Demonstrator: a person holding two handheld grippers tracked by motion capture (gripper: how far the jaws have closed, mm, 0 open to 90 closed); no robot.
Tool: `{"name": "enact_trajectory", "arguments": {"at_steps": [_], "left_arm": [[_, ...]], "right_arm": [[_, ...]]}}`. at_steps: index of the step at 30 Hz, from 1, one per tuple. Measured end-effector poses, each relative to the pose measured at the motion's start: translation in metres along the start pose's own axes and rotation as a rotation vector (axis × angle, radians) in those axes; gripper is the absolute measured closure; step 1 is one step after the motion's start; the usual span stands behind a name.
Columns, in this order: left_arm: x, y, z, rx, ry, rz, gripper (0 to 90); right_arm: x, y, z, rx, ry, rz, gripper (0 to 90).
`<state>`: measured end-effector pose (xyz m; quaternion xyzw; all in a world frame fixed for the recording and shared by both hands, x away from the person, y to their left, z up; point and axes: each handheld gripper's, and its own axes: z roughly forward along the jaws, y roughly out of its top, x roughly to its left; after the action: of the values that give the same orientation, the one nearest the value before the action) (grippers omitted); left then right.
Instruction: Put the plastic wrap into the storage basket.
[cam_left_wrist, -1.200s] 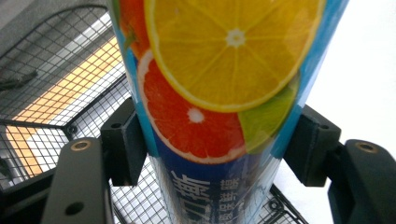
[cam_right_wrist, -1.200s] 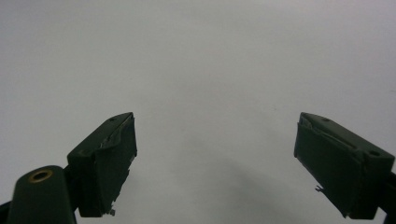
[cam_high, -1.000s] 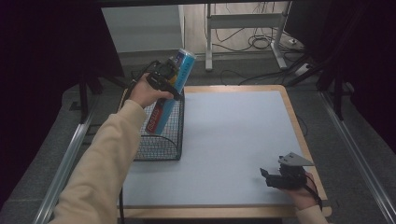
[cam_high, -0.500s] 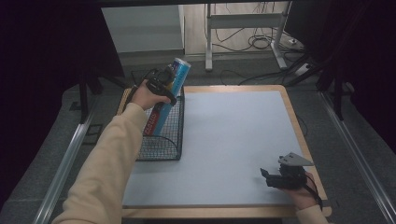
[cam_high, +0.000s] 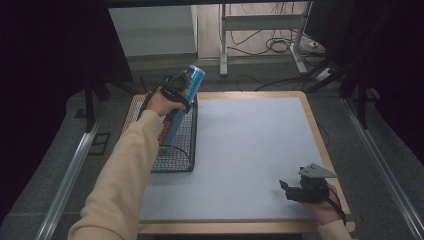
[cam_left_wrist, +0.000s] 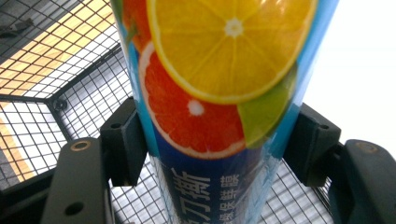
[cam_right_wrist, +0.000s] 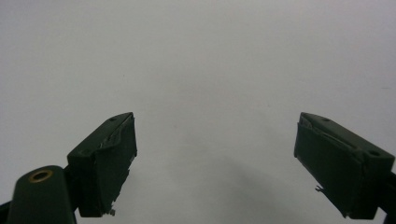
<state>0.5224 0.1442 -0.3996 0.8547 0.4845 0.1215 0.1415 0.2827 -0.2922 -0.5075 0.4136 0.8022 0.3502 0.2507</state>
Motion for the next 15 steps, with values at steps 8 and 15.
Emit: {"name": "enact_trajectory", "arguments": {"at_steps": [8,15], "left_arm": [[0.007,0.008,0.016,0.013,0.004,-0.049,31.9],[0.007,0.012,0.029,0.044,0.037,-0.051,31.9]], "right_arm": [[0.0,0.0,0.0,0.0,0.002,-0.003,13.5],[0.002,0.0,0.001,0.004,0.004,-0.007,13.5]]}}
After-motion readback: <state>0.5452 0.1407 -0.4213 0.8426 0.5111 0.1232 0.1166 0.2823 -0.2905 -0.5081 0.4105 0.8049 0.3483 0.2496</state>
